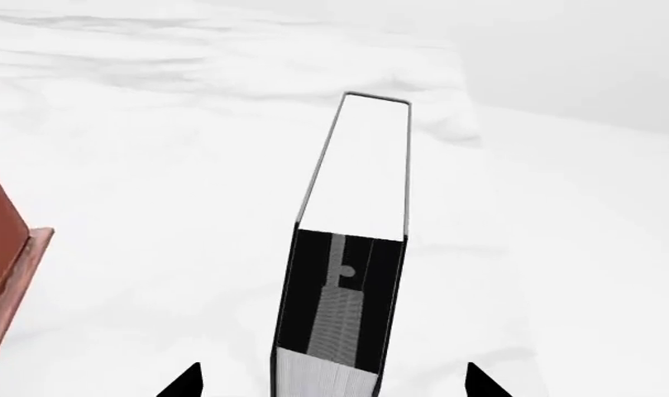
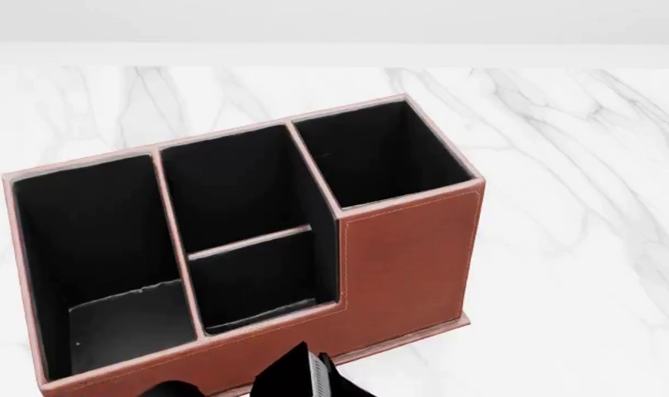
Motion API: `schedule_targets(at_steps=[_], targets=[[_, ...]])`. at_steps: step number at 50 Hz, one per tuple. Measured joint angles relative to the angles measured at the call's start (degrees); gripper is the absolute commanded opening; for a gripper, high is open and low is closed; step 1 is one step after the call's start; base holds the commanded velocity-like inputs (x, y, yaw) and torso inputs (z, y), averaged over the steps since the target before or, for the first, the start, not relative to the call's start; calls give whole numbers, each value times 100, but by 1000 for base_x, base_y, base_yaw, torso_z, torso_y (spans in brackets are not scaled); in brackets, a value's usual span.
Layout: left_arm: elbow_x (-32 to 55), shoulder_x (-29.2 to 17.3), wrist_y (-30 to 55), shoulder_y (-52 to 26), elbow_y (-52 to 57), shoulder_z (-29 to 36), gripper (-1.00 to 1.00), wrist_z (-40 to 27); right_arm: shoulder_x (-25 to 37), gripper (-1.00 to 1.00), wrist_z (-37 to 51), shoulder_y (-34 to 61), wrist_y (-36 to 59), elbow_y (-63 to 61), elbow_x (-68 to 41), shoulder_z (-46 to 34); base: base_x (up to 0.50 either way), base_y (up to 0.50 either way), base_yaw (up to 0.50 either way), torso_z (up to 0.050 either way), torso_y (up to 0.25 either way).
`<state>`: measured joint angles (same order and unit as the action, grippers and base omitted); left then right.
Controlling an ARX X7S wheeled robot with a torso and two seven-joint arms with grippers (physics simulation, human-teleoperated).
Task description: Pick up the book and place it in the back compartment of the caddy.
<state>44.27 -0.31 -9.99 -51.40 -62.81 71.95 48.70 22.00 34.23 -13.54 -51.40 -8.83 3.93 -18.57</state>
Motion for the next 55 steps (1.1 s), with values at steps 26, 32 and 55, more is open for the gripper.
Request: schedule_targets(at_steps=[26, 32, 55], targets=[[983, 28, -86, -174, -58, 1297, 100, -289, 54, 100, 55, -16, -13, -45, -27, -3, 0, 0, 0, 0, 0], [958, 29, 4, -167, -39, 1393, -100, -350, 61, 100, 69, -17, -20, -49, -27, -3, 0, 0, 0, 0, 0], [880, 31, -79, -136, -262, 1241, -100, -382, 79, 100, 134, -28, -25, -68, -12, 9, 0, 0, 0, 0, 0]])
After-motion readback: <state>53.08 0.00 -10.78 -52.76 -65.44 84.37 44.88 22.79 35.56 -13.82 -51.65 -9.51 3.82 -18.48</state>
